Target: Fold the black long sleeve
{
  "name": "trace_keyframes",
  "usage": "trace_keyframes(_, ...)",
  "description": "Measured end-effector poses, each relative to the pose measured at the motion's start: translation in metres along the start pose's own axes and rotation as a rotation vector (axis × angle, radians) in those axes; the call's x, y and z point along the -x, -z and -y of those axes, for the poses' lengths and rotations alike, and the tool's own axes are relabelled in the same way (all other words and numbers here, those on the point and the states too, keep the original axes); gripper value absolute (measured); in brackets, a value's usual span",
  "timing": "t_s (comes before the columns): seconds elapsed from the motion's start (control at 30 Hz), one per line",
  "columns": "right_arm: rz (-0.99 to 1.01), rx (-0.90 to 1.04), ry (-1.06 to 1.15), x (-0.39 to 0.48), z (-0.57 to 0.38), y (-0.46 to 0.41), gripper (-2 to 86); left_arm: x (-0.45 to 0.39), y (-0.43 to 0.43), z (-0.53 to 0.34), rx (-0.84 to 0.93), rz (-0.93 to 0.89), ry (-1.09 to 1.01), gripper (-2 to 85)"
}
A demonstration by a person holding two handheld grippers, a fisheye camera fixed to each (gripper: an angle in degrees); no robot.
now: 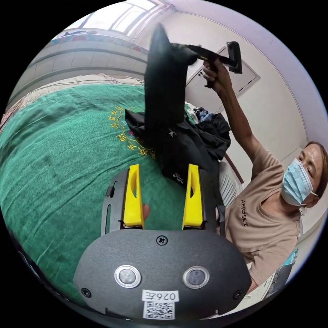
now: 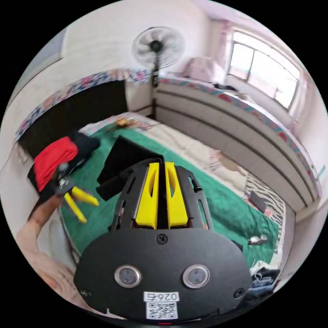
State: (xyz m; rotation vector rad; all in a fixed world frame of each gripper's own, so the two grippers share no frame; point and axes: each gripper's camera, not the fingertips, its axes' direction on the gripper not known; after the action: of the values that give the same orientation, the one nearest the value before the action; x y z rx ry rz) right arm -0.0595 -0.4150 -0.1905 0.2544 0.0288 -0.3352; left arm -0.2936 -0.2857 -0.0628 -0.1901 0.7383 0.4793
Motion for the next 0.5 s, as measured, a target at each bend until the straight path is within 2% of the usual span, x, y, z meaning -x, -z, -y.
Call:
trace_keyframes(0.13,0.163,-0.067,-0.175,-0.070,-0.029,0.033,9.4,-0.004,-0.037,0.041,0.034,0.048,-0.019,25.8)
trace_keyframes(0.27,-0.041,0.022,-0.212,-0.110,-0.131,0.053,8.0,-0.016,-0.109,0.075,0.212,0.062,-0.013,27.6)
trace_keyframes(0.33,-0.134,0.096,-0.262,-0.137,-0.174,0.051,7.8,-0.027,-0.123,0.083,0.207,0.190,-0.011,26.2)
trace_keyframes(0.4,-0.177,0.185,-0.369,-0.179,-0.221,0.043,7.8,-0.032,-0.129,0.087,0.186,0.366,0.059,18.1)
trace_keyframes(0.47,-0.169,0.239,-0.456,-0.208,-0.250,0.034,8.5,-0.034,-0.131,0.085,0.177,0.449,0.042,8.8)
trace_keyframes(0.5,-0.167,0.280,-0.515,-0.225,-0.267,0.025,9.4,-0.028,-0.126,0.082,0.155,0.369,0.065,4.3)
